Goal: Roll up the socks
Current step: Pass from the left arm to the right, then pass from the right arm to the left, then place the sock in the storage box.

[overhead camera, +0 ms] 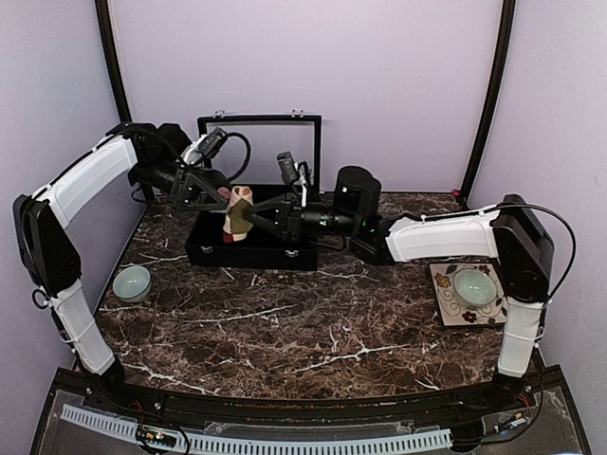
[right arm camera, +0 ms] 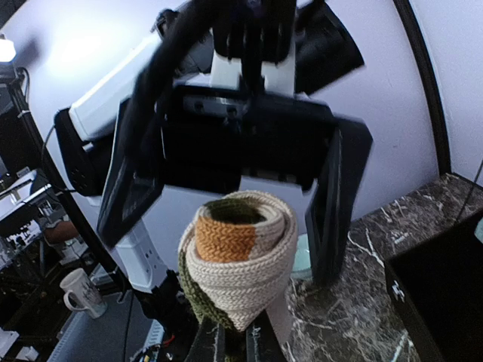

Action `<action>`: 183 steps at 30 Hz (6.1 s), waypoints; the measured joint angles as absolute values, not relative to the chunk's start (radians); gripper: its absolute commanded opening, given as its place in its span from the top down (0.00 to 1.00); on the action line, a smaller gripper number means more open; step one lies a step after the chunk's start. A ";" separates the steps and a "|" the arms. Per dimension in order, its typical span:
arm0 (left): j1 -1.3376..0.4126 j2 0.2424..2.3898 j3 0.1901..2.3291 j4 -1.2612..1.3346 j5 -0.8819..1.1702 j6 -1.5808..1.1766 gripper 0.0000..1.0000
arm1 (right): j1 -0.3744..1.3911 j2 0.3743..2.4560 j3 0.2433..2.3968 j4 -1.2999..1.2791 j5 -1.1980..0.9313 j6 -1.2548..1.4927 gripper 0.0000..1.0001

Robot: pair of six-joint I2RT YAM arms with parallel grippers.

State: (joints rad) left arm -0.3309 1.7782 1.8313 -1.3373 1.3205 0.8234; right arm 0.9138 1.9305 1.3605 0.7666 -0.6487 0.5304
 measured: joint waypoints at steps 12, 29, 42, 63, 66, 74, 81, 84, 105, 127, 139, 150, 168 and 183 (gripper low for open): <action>-0.299 1.484 1.608 -0.862 1.175 0.574 0.21 | 0.918 1.916 1.419 0.490 -0.592 0.423 1.00; -0.338 1.539 1.563 -0.795 1.142 0.575 0.46 | 0.947 1.944 1.505 0.418 -0.599 0.393 1.00; -0.344 1.596 1.571 -0.899 1.156 0.651 0.94 | 0.950 1.945 1.507 0.408 -0.604 0.378 1.00; -0.345 1.618 1.615 -0.935 1.154 0.655 1.00 | 0.957 1.948 1.513 0.363 -0.606 0.348 1.00; -0.345 1.618 1.615 -0.936 1.148 0.665 1.00 | 0.957 1.948 1.513 0.361 -0.605 0.348 1.00; -0.345 1.617 1.617 -0.960 1.135 0.688 0.01 | 0.957 1.948 1.513 0.352 -0.604 0.348 1.00; -0.345 1.551 1.568 -0.869 1.082 0.608 0.01 | 0.957 1.948 1.513 0.342 -0.602 0.347 1.00; -0.345 1.496 1.518 -0.788 1.038 0.552 0.01 | 0.957 1.948 1.513 0.342 -0.602 0.344 1.00; -0.305 1.404 1.354 -0.603 1.008 0.355 0.07 | 0.956 1.948 1.507 0.322 -0.583 0.334 1.00; -0.305 1.399 1.308 -0.521 1.081 0.273 0.46 | 0.956 1.949 1.509 0.361 -0.596 0.341 1.00; -0.305 1.417 1.304 -0.486 1.103 0.247 0.28 | 0.956 1.949 1.509 0.366 -0.606 0.349 1.00; -0.308 1.421 1.287 -0.464 1.119 0.247 0.95 | 0.955 1.953 1.509 0.368 -0.606 0.354 1.00; -0.264 1.531 1.314 -0.436 0.980 0.338 1.00 | 0.889 1.902 1.420 0.335 -0.498 0.354 0.37; -0.098 1.827 1.359 -0.041 0.735 0.417 1.00 | 0.804 1.594 1.111 0.340 -0.263 0.253 0.48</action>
